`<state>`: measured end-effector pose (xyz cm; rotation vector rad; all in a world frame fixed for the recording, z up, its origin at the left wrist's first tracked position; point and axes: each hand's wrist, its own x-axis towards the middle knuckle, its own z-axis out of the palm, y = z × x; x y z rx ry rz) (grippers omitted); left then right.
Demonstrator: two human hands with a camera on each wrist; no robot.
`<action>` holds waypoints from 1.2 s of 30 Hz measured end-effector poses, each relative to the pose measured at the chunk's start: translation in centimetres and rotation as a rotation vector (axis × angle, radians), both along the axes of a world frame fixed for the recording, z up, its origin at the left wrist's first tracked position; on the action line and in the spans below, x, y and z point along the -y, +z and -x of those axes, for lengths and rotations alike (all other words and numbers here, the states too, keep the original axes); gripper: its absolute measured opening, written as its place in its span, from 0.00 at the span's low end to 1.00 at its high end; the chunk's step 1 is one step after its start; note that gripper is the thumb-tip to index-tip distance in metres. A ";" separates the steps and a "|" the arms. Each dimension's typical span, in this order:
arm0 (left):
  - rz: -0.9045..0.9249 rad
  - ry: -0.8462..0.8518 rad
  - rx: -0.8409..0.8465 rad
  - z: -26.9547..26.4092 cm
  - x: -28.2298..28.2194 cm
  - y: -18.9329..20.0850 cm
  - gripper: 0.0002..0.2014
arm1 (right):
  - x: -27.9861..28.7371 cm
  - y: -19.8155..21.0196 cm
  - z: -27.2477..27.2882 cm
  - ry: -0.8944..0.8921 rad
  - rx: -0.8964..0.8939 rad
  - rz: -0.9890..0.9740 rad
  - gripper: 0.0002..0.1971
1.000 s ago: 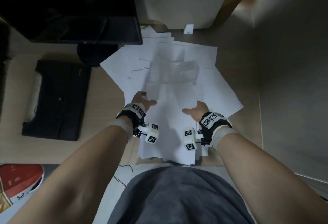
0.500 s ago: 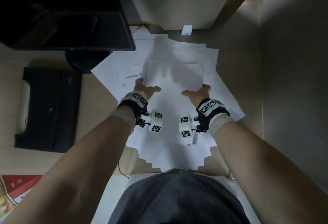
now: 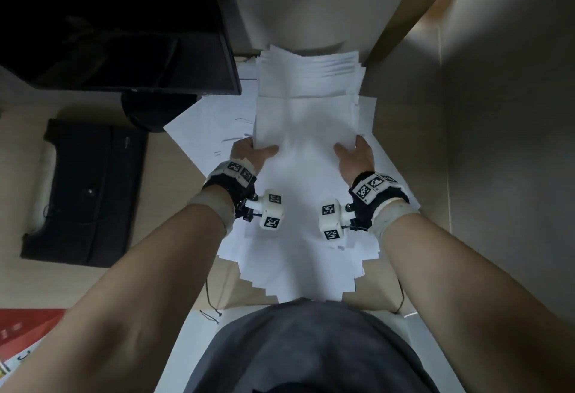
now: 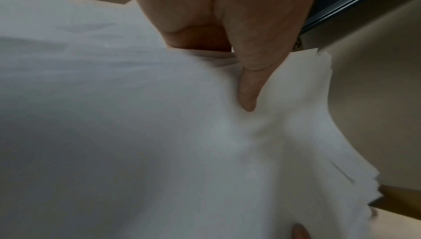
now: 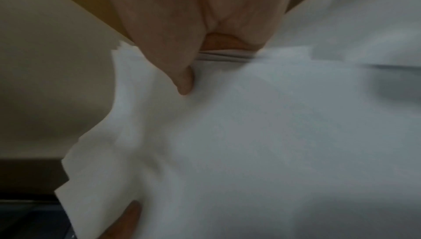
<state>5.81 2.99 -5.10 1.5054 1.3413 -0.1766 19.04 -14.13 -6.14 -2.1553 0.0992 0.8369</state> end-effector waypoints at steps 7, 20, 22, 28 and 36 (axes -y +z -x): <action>0.067 -0.070 -0.126 5.3 3.6 0.4 0.26 | 4.3 0.8 4.6 0.141 -0.037 0.075 0.16; 0.151 0.077 -0.206 11.0 10.3 -2.6 0.40 | 9.3 -2.1 11.4 0.042 -0.298 0.286 0.42; 0.176 0.070 -0.218 11.0 10.1 -2.5 0.41 | 9.4 -1.7 11.4 0.076 -0.285 0.359 0.41; 0.217 -0.035 -0.328 10.1 9.0 -1.9 0.42 | 10.0 -2.1 11.7 0.003 -0.315 0.335 0.45; 0.127 -0.101 -0.377 9.9 8.9 -2.2 0.45 | 10.1 -3.0 11.2 0.054 -0.314 0.232 0.32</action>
